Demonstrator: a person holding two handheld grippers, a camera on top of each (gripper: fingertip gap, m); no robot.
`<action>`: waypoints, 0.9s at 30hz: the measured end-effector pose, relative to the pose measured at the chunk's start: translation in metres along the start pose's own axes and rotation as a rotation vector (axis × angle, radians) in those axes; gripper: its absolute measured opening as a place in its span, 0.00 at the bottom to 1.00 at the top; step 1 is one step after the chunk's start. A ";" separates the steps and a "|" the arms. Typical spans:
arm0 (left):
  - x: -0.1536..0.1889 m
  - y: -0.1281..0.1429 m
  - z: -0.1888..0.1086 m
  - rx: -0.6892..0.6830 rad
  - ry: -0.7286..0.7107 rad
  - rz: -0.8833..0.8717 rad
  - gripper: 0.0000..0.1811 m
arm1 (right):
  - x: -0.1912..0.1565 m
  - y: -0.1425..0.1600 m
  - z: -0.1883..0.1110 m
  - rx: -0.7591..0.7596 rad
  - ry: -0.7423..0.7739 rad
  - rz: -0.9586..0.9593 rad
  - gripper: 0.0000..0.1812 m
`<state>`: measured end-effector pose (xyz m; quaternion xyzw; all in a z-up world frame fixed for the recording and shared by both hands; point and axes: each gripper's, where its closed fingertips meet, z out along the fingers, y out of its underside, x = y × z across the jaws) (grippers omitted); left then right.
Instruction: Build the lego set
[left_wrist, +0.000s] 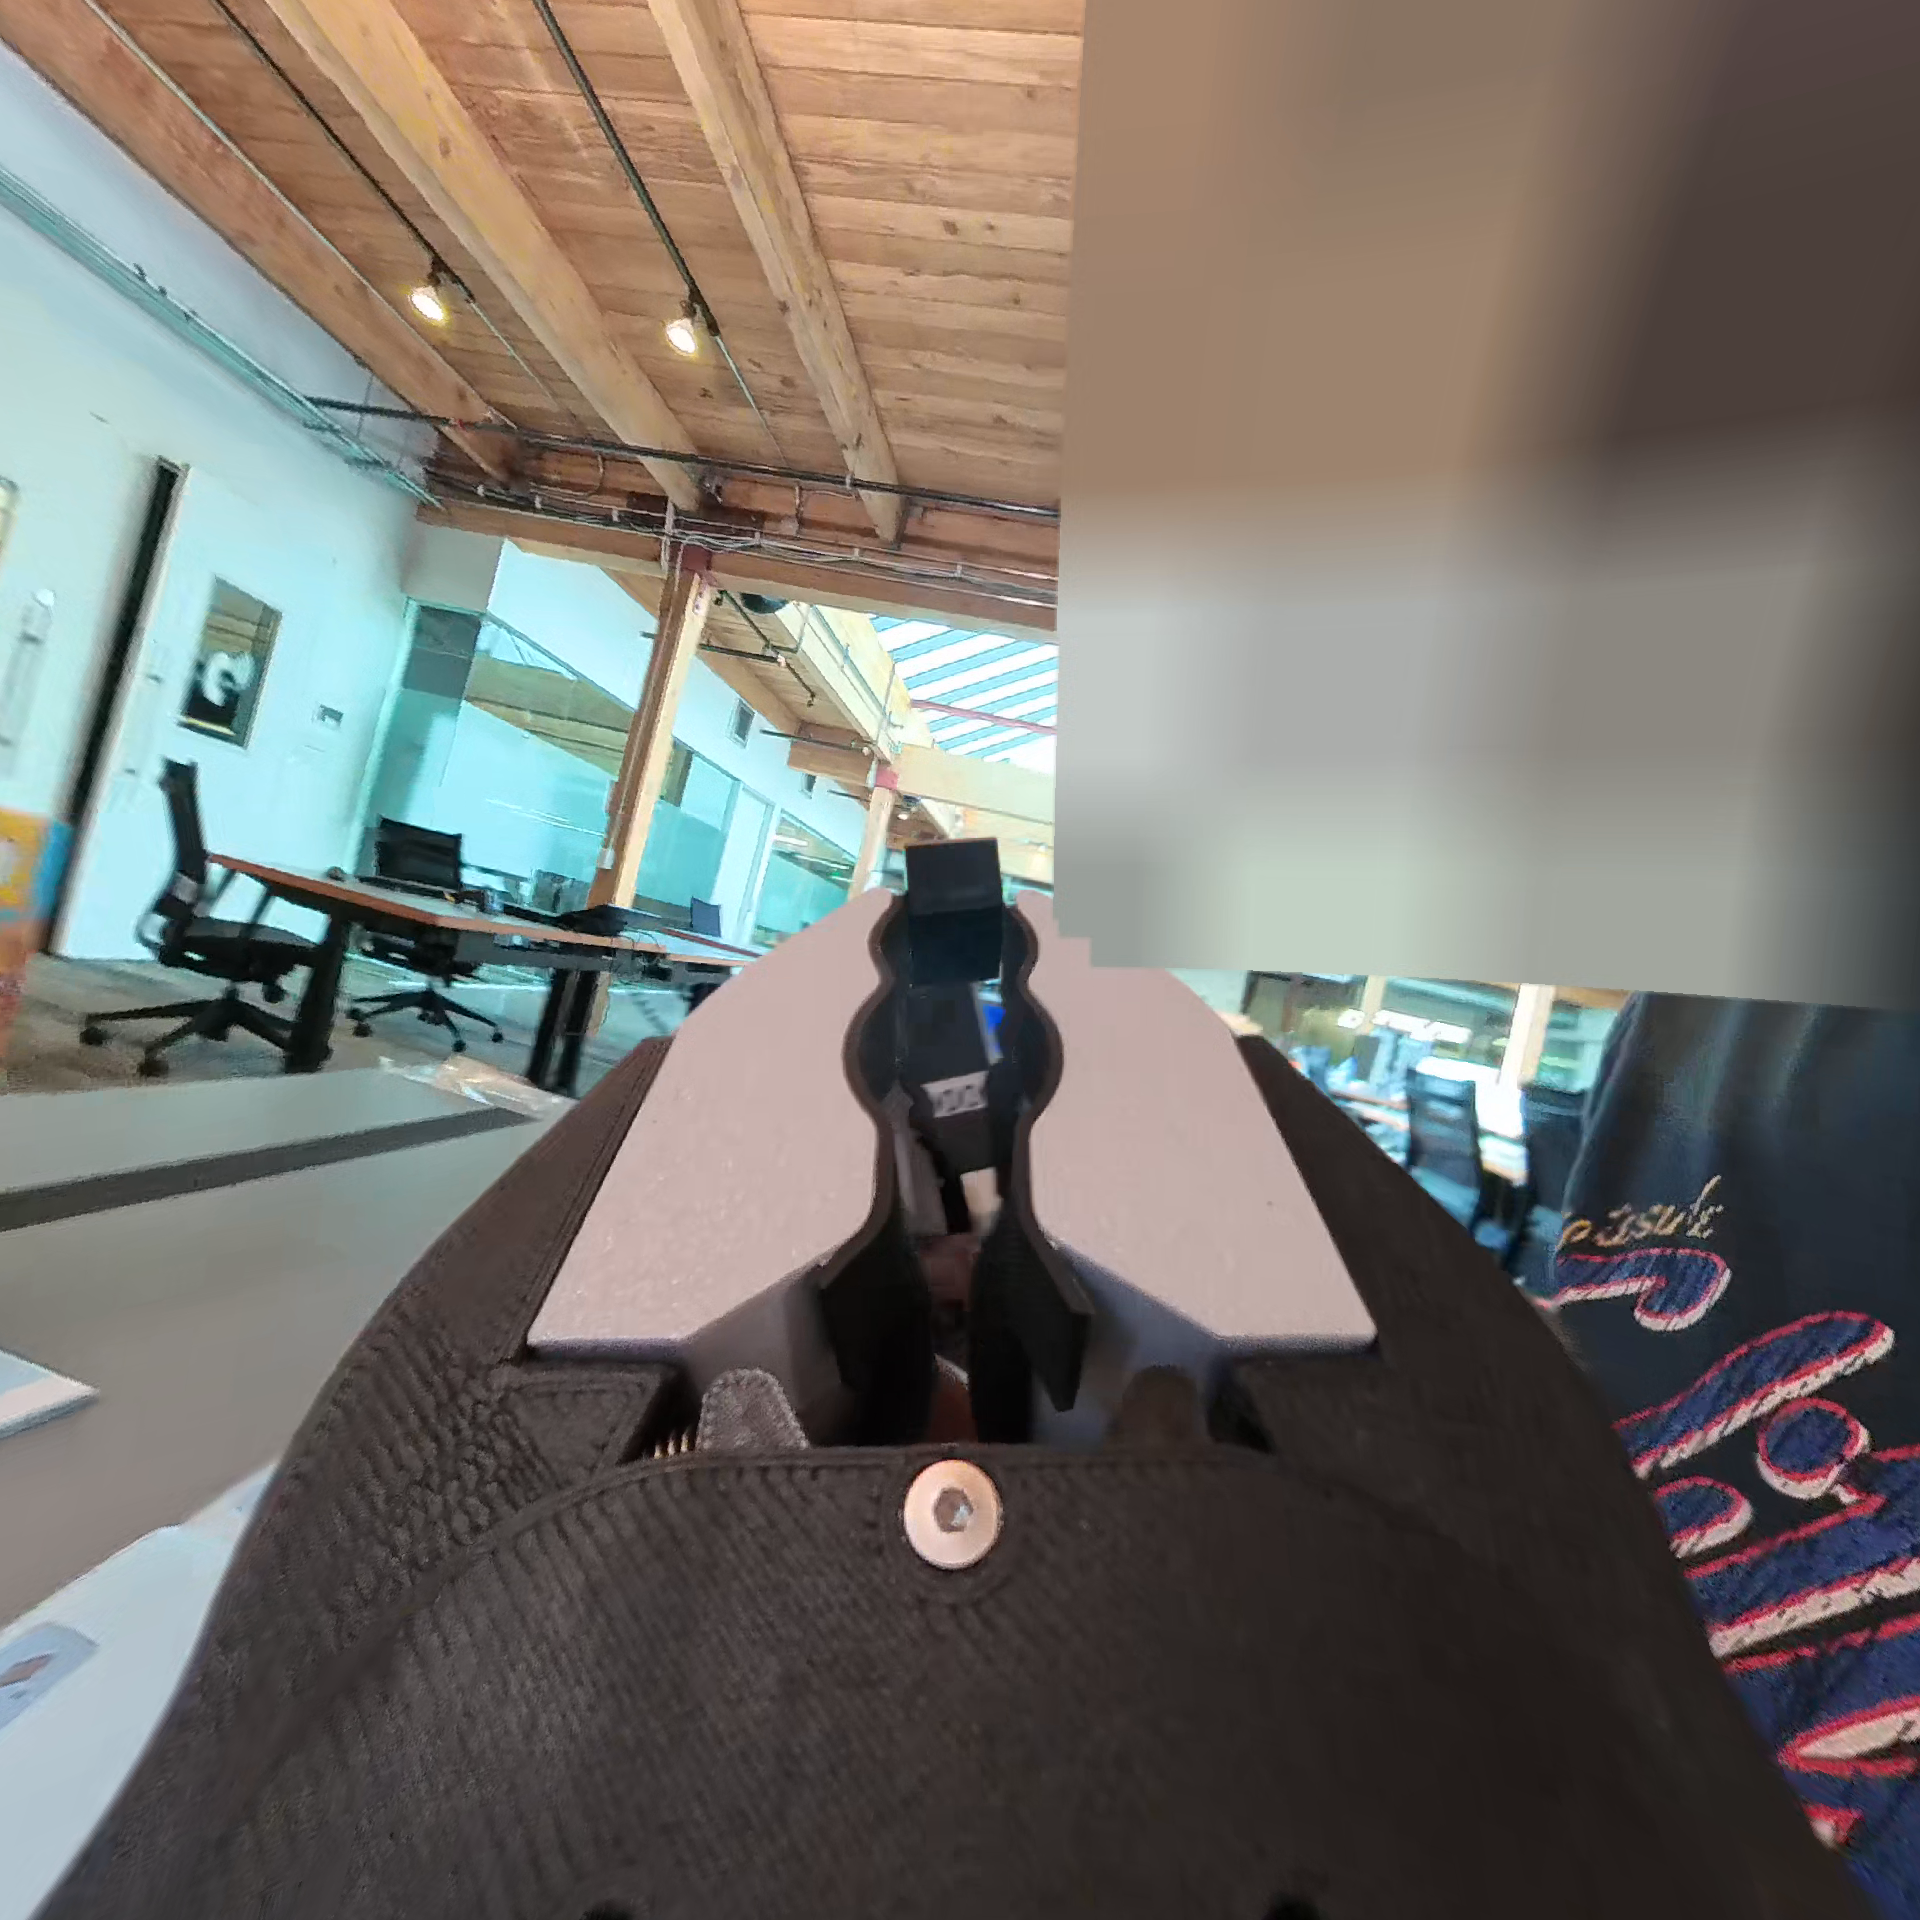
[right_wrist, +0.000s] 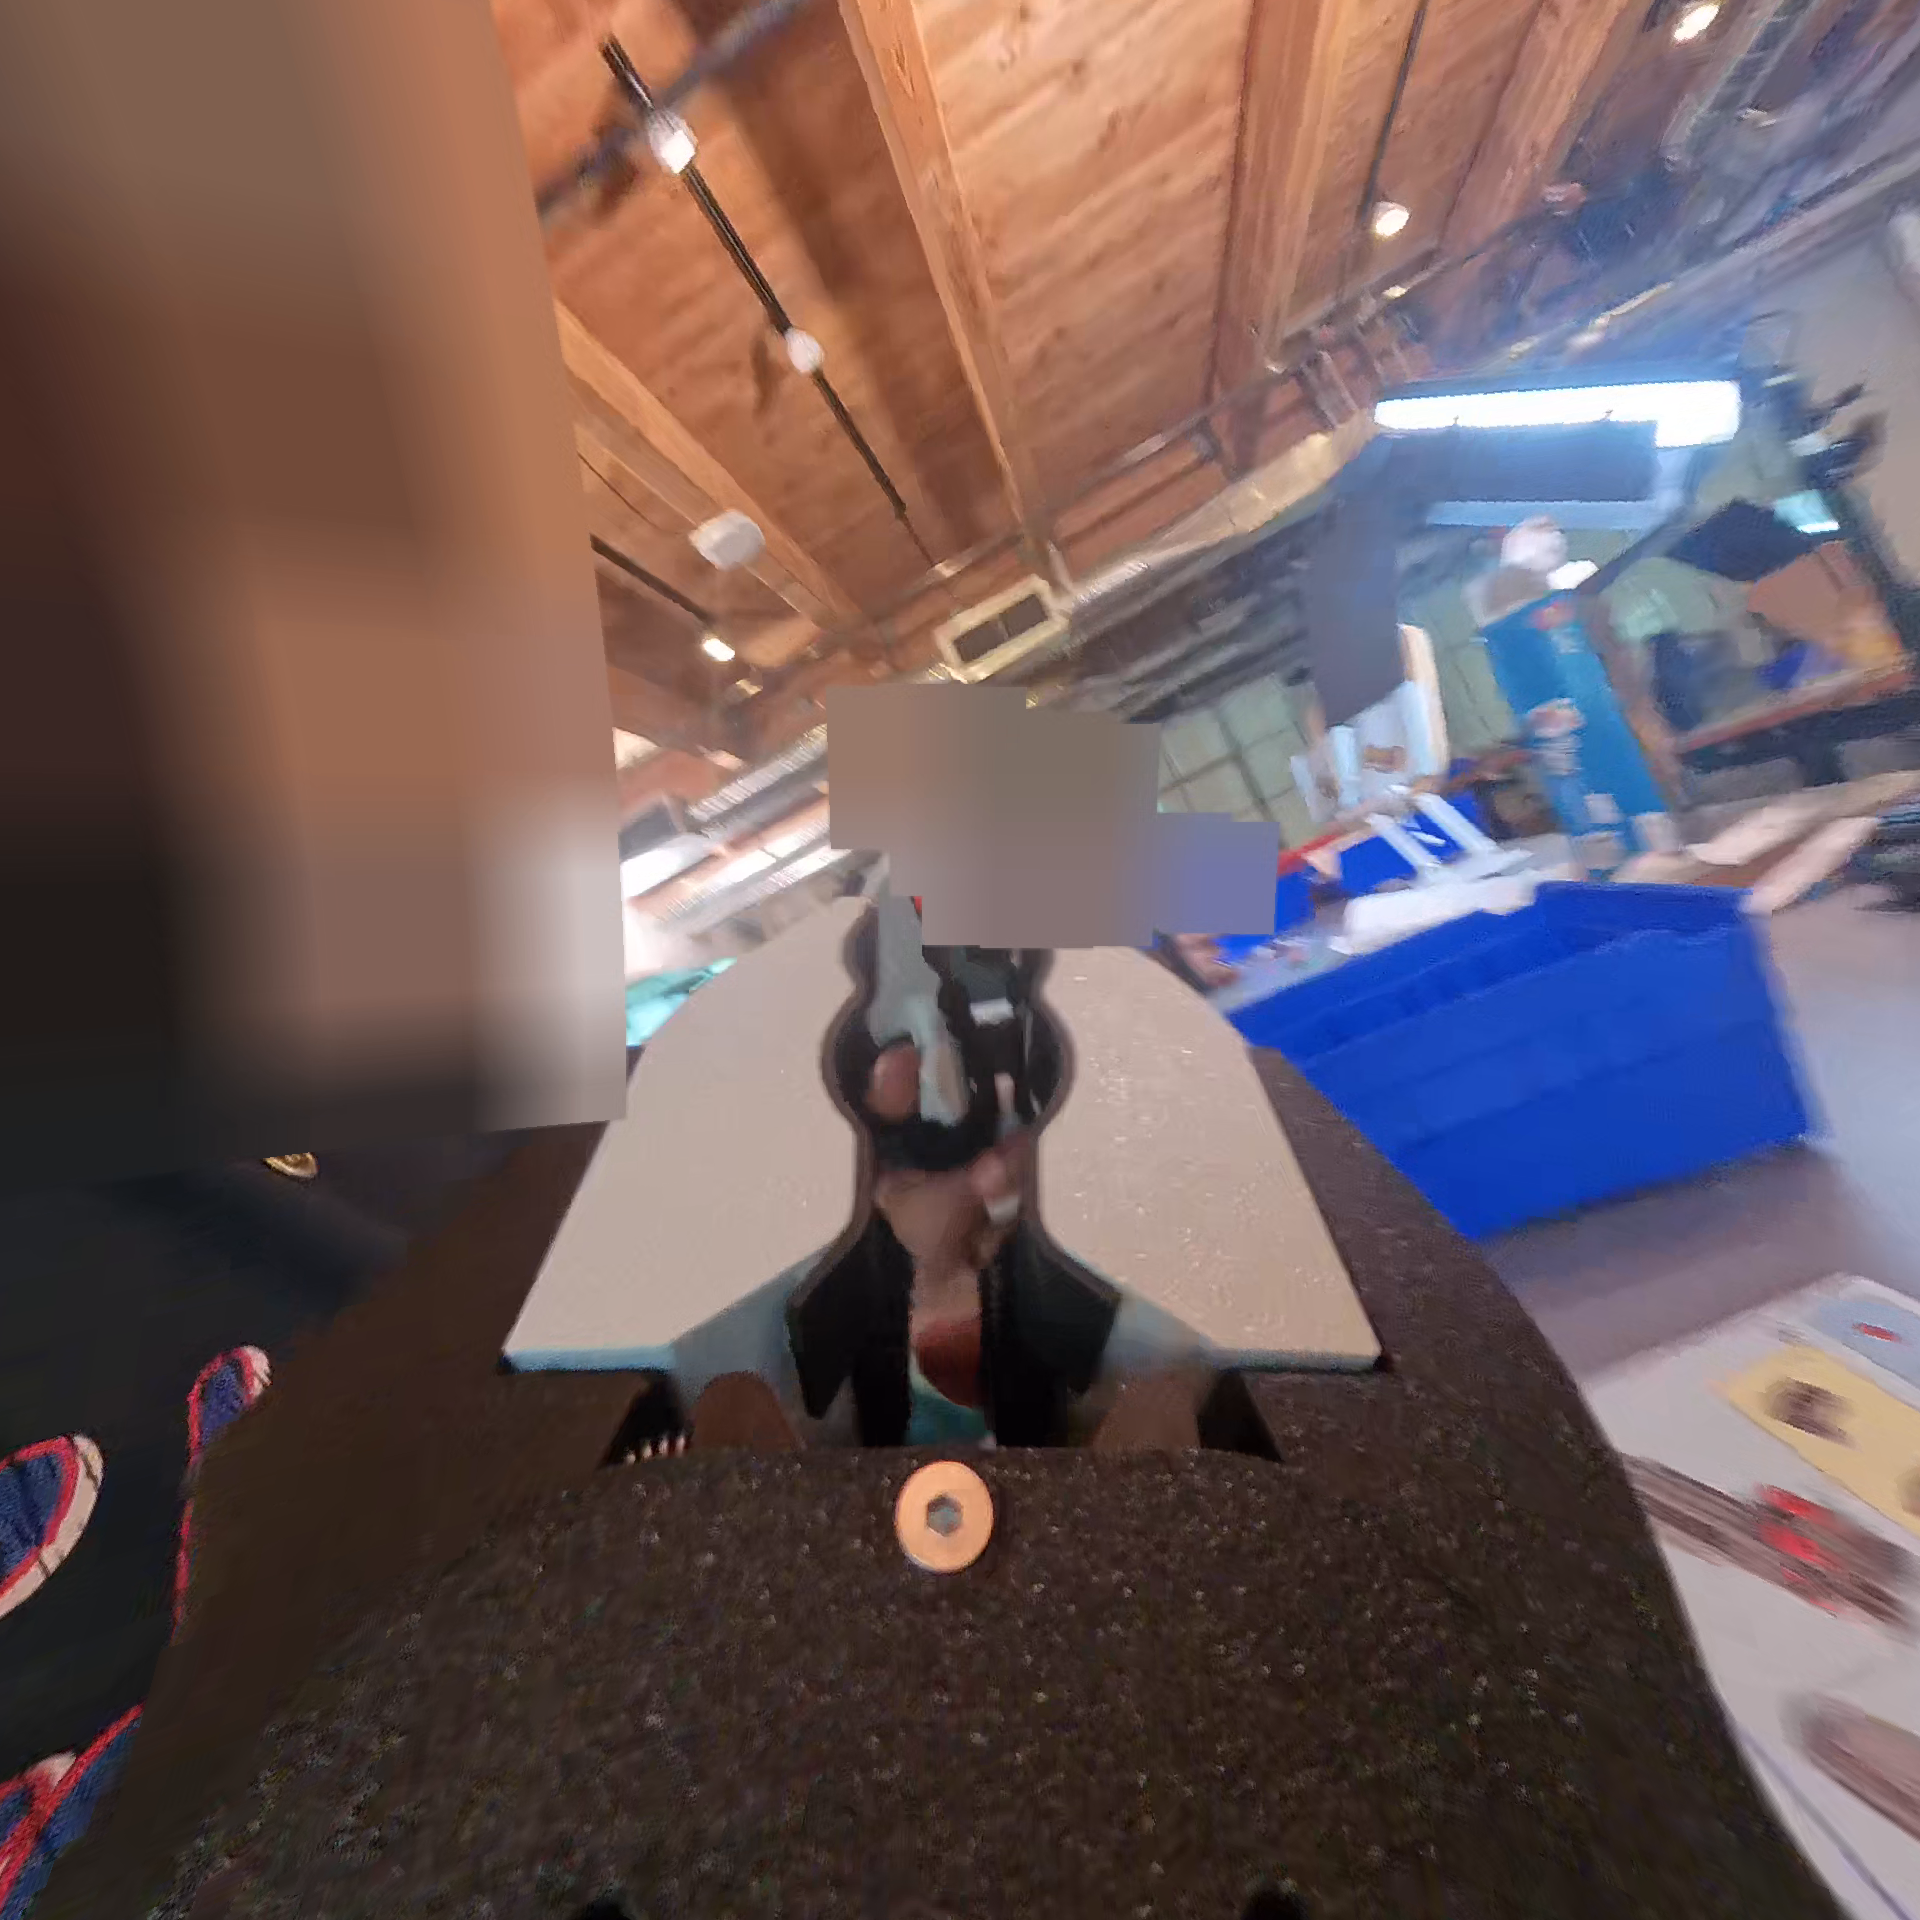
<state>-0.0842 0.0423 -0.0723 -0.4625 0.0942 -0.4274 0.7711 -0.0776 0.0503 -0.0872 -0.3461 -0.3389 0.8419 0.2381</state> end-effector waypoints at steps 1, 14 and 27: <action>0.000 -0.006 -0.003 -0.014 -0.011 0.039 0.09 | 0.001 -0.005 -0.010 -0.038 0.065 -0.062 0.21; -0.017 0.026 -0.044 -0.401 -0.141 0.230 0.09 | -0.050 -0.107 -0.250 -0.697 1.160 -0.525 0.29; -0.015 0.052 -0.020 -0.438 -0.066 0.196 0.09 | -0.009 -0.110 -0.394 -1.271 1.369 -0.213 0.19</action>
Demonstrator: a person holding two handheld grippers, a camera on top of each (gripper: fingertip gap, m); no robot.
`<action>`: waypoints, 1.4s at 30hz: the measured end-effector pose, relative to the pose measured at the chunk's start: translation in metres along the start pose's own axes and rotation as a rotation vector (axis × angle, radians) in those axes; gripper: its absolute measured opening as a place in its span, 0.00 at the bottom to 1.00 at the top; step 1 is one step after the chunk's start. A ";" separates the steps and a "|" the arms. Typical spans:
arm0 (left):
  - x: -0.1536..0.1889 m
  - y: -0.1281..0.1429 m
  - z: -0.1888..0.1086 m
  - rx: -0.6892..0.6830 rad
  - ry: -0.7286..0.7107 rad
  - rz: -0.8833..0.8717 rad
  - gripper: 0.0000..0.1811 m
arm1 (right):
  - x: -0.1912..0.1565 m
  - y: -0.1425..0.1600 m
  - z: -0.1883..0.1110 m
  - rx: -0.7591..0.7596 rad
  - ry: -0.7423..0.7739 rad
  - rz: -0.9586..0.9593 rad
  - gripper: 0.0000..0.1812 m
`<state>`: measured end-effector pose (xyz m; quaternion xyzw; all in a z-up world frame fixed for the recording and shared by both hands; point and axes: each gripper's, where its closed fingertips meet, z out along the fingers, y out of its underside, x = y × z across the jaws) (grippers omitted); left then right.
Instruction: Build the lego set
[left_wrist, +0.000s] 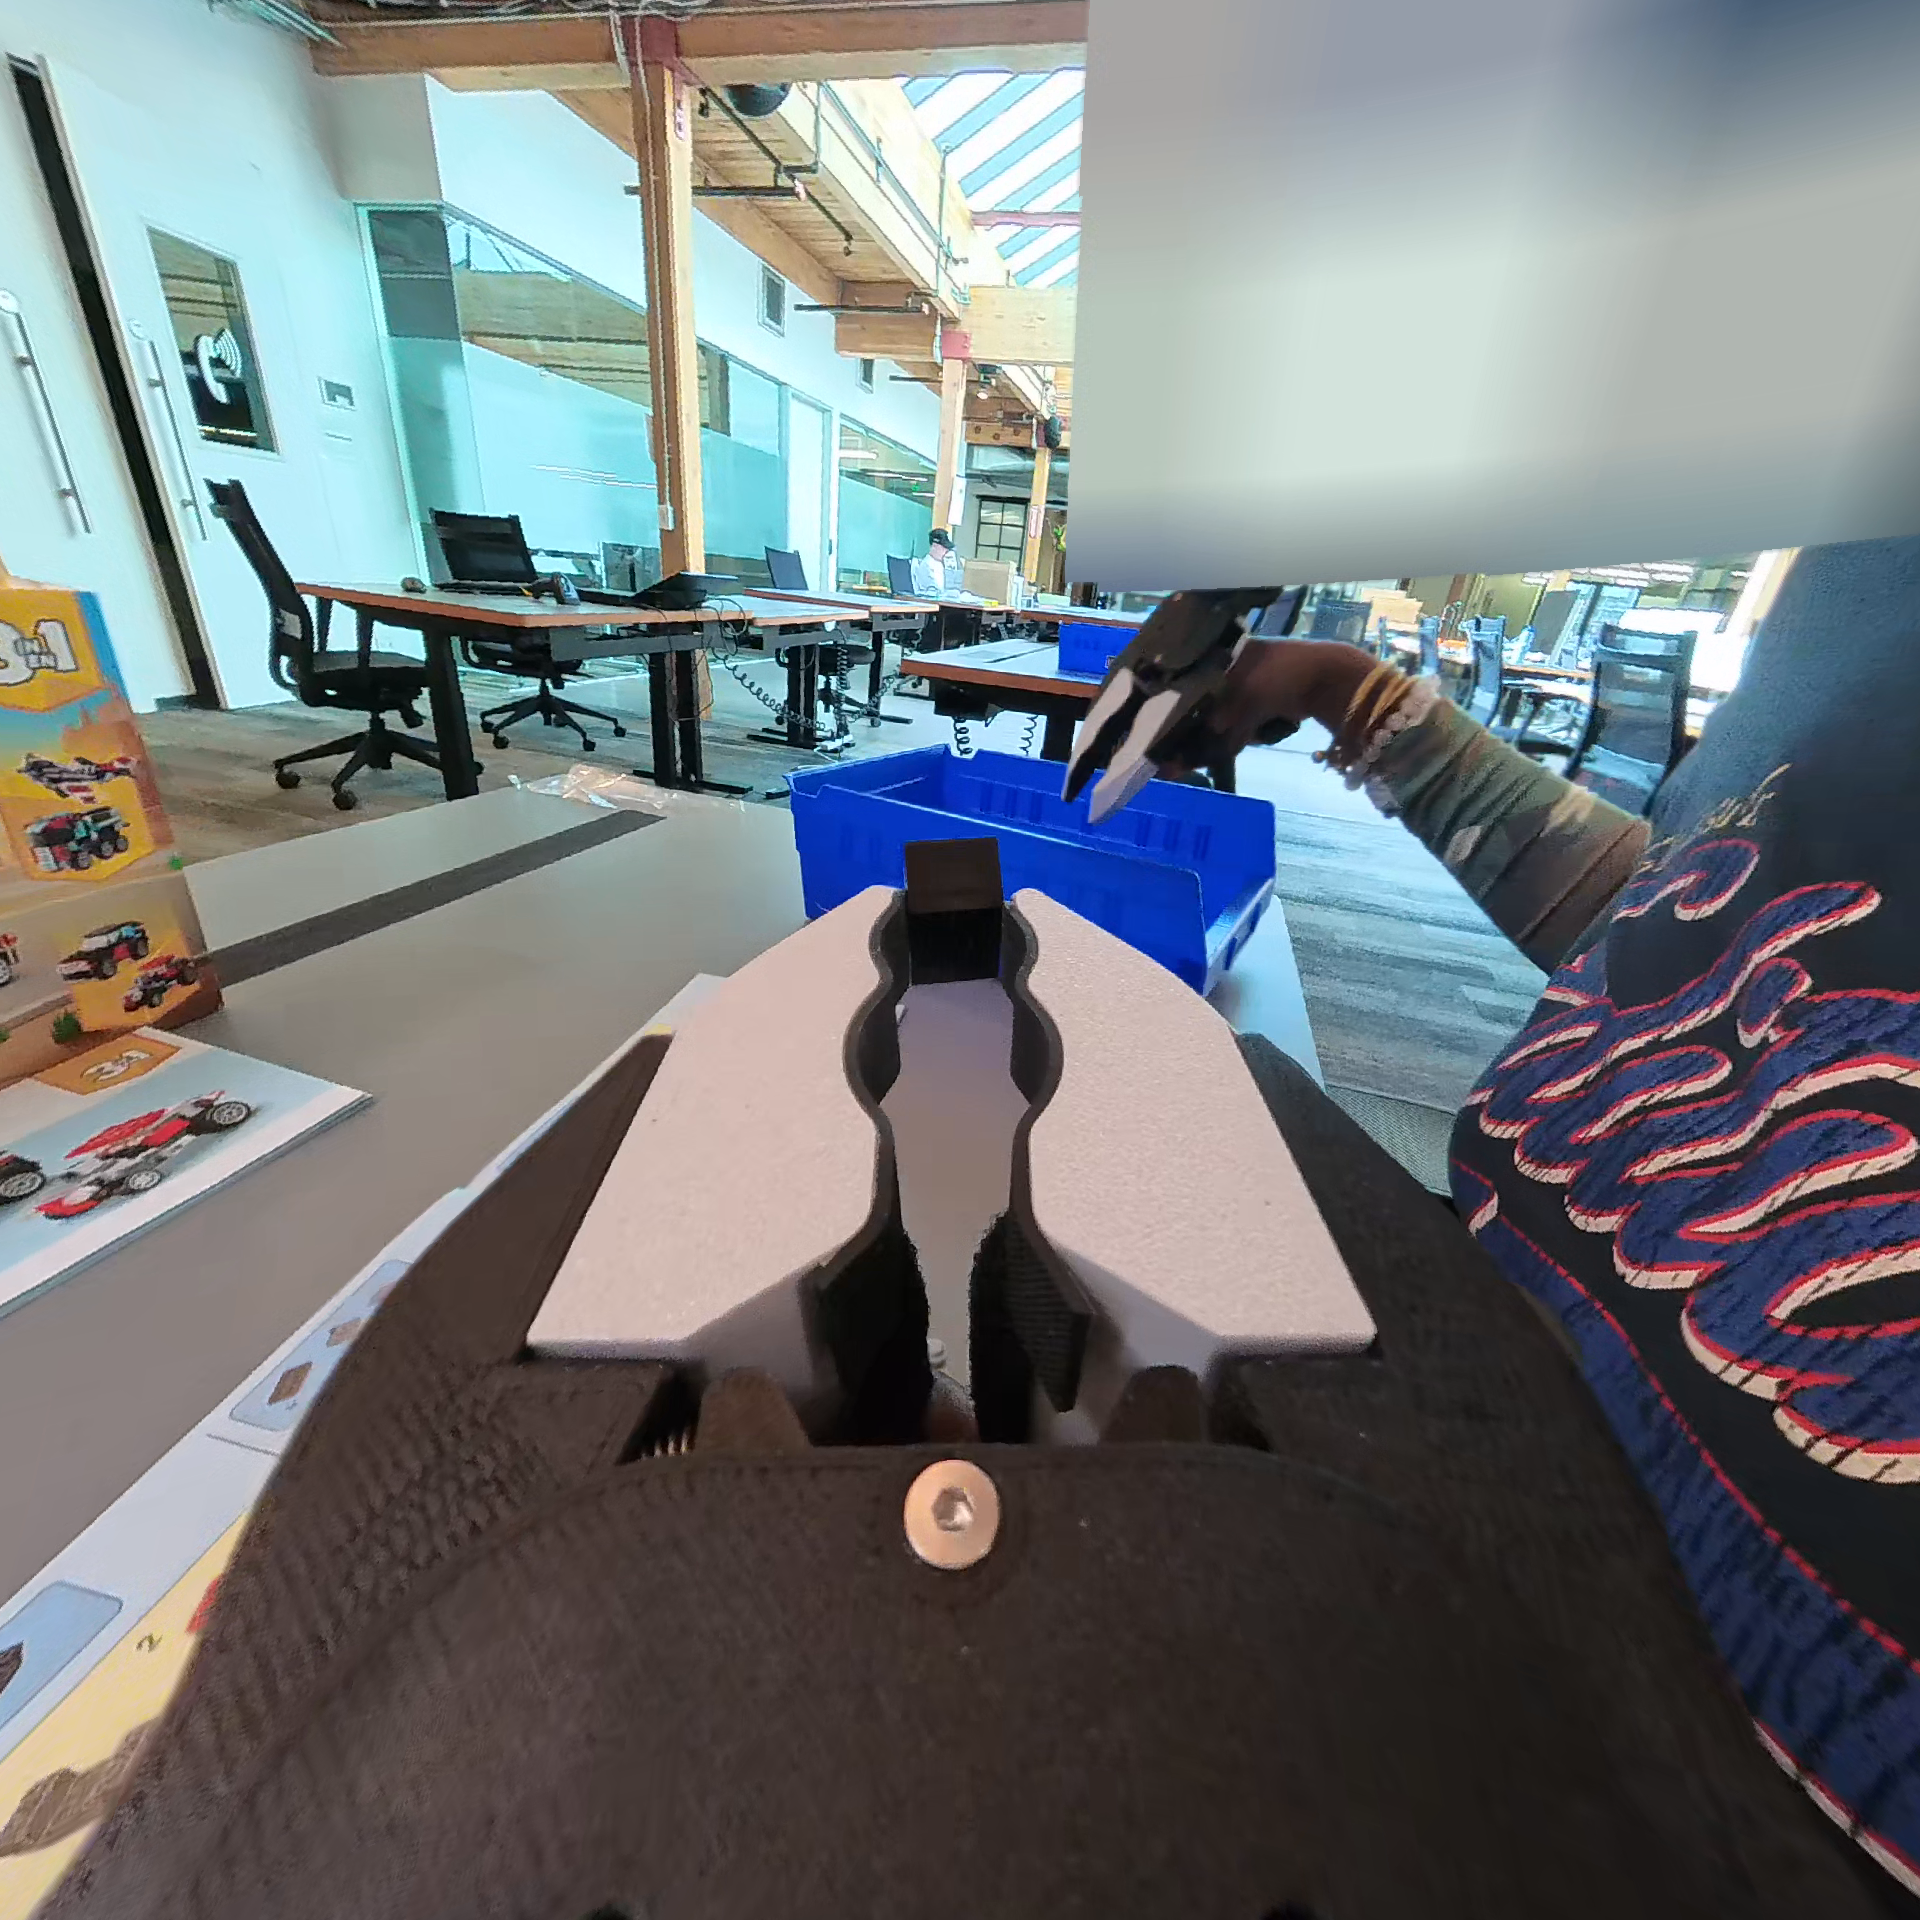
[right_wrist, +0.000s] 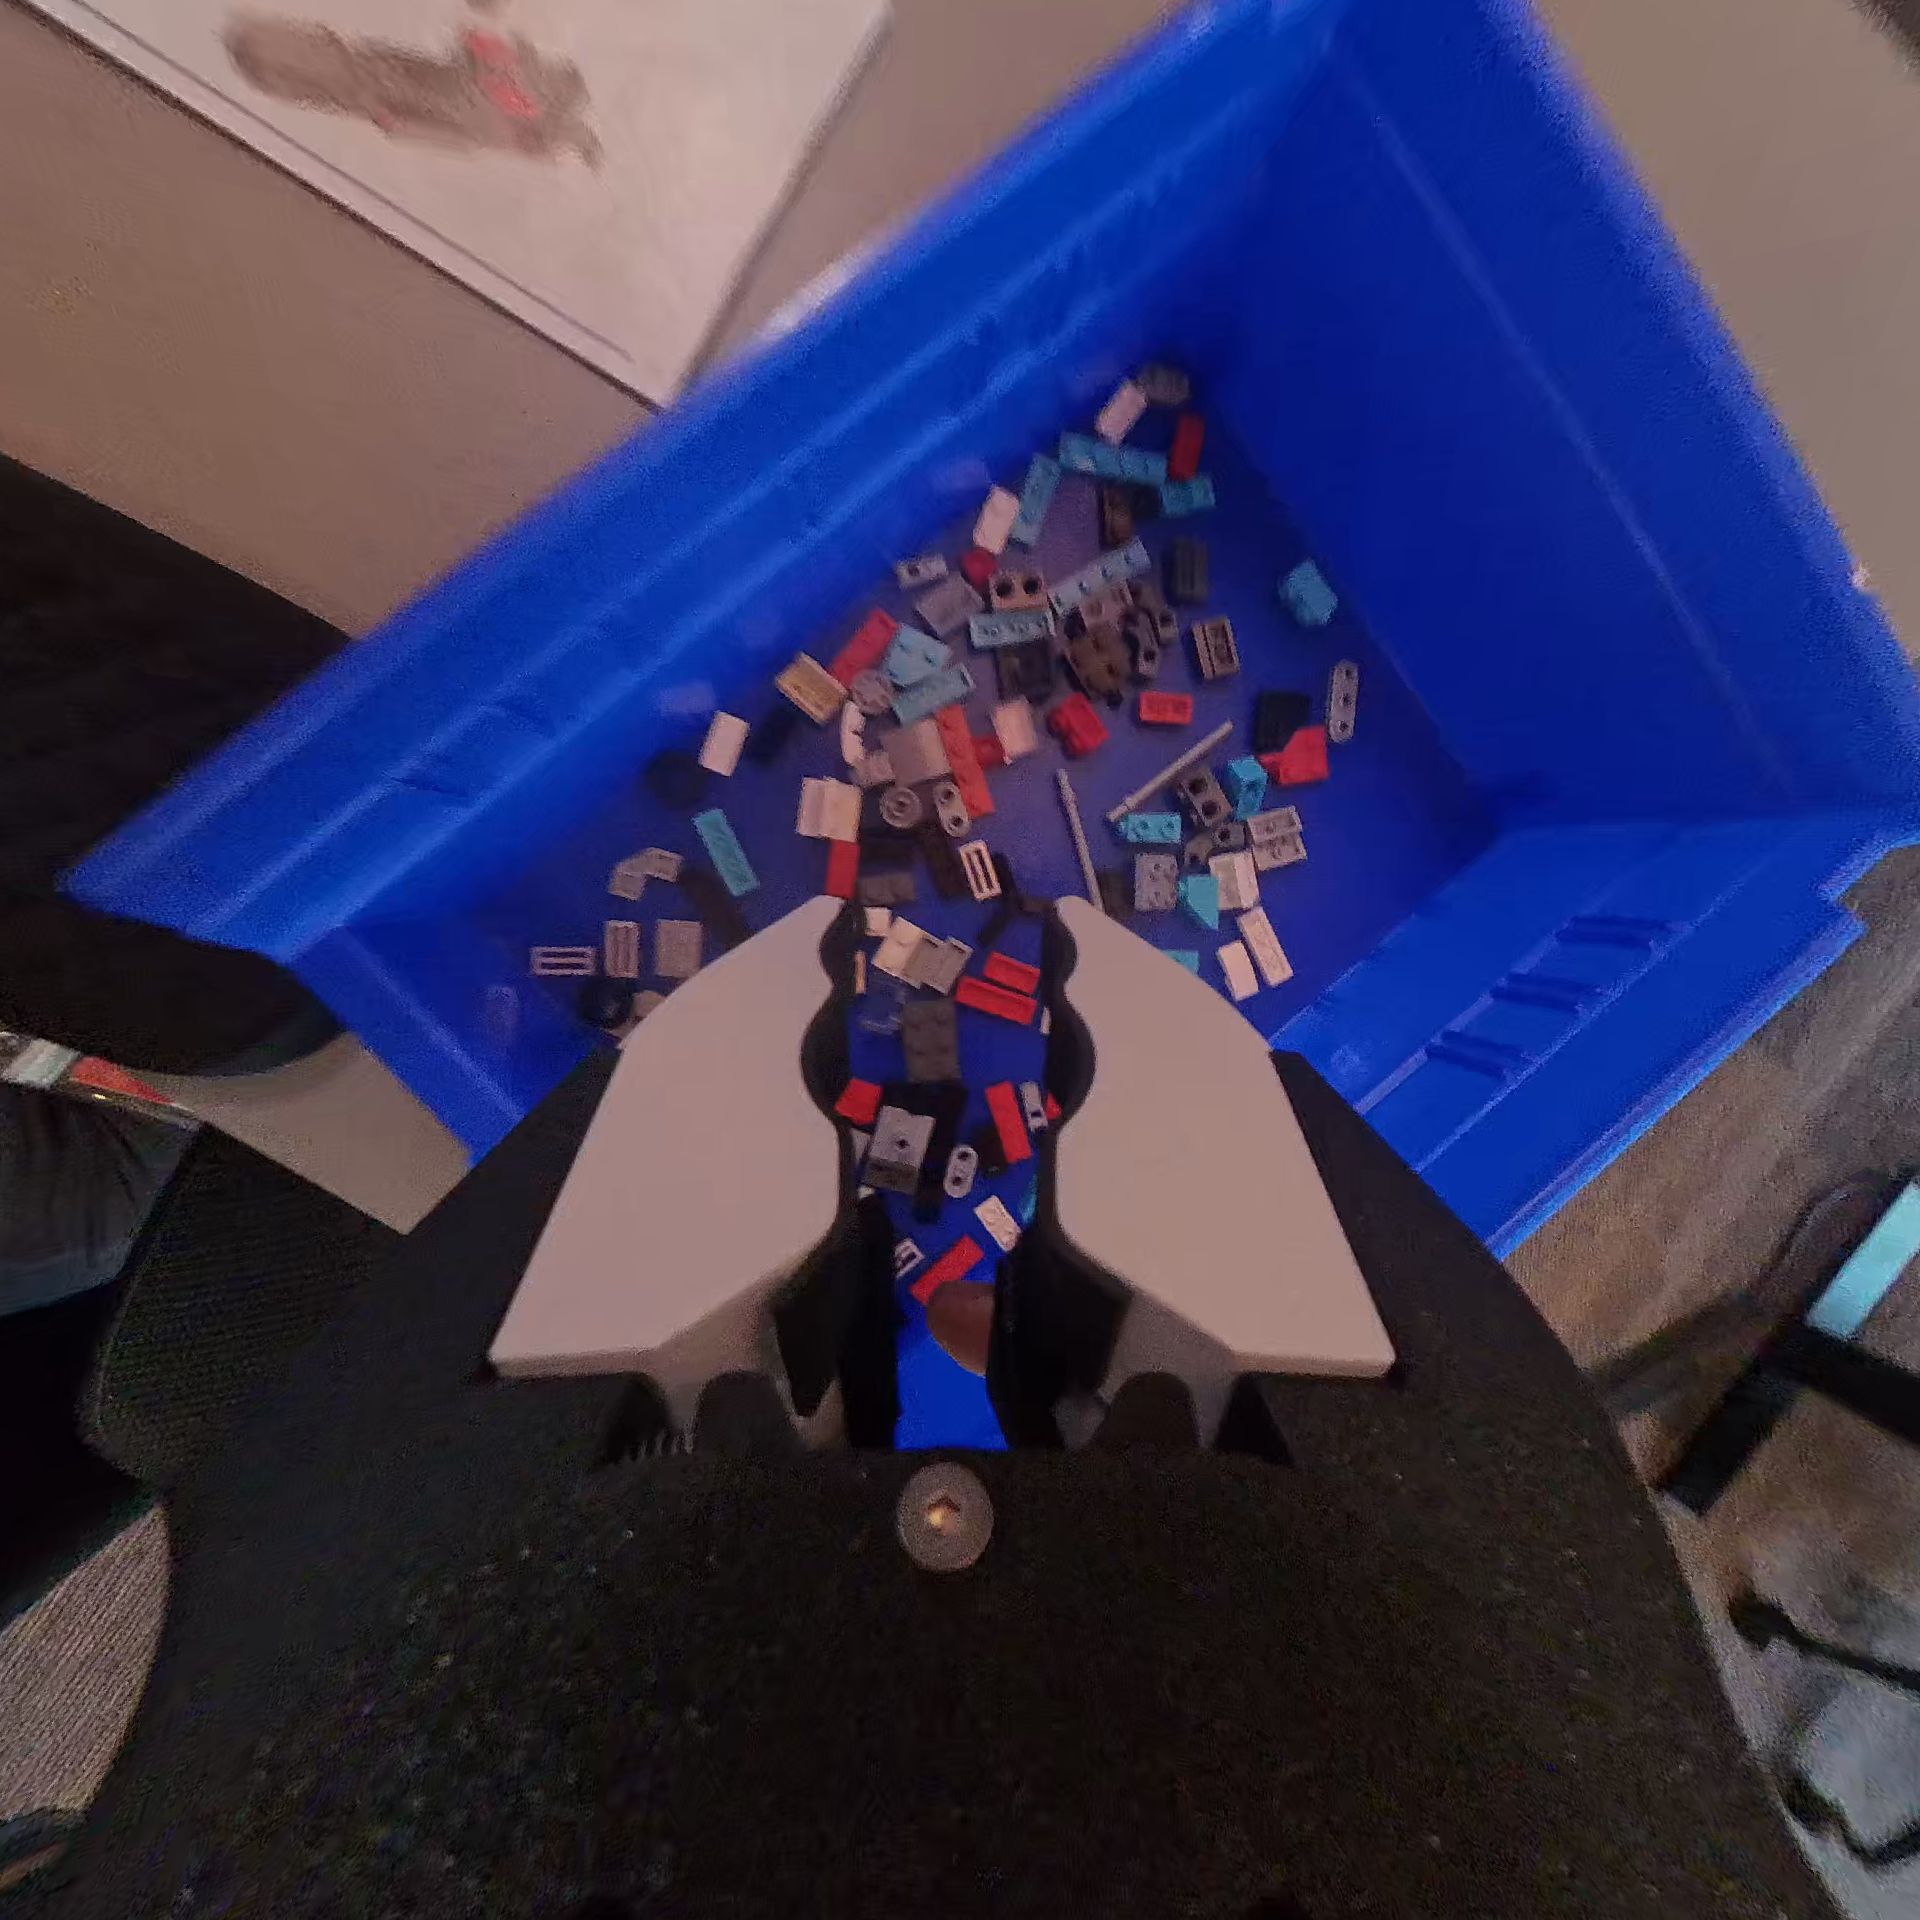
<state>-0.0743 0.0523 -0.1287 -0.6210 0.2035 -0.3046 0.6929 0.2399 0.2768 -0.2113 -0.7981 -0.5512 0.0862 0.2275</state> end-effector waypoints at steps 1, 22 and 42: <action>0.000 0.000 0.002 0.000 -0.001 0.007 0.09 | 0.006 0.005 0.008 -0.048 0.005 0.020 0.15; -0.014 -0.002 -0.004 0.038 -0.006 0.042 0.09 | -0.002 0.098 0.029 -0.384 0.137 0.311 0.15; -0.025 -0.004 -0.004 0.067 0.009 0.004 0.09 | -0.033 0.104 -0.012 -0.337 -0.040 0.007 0.09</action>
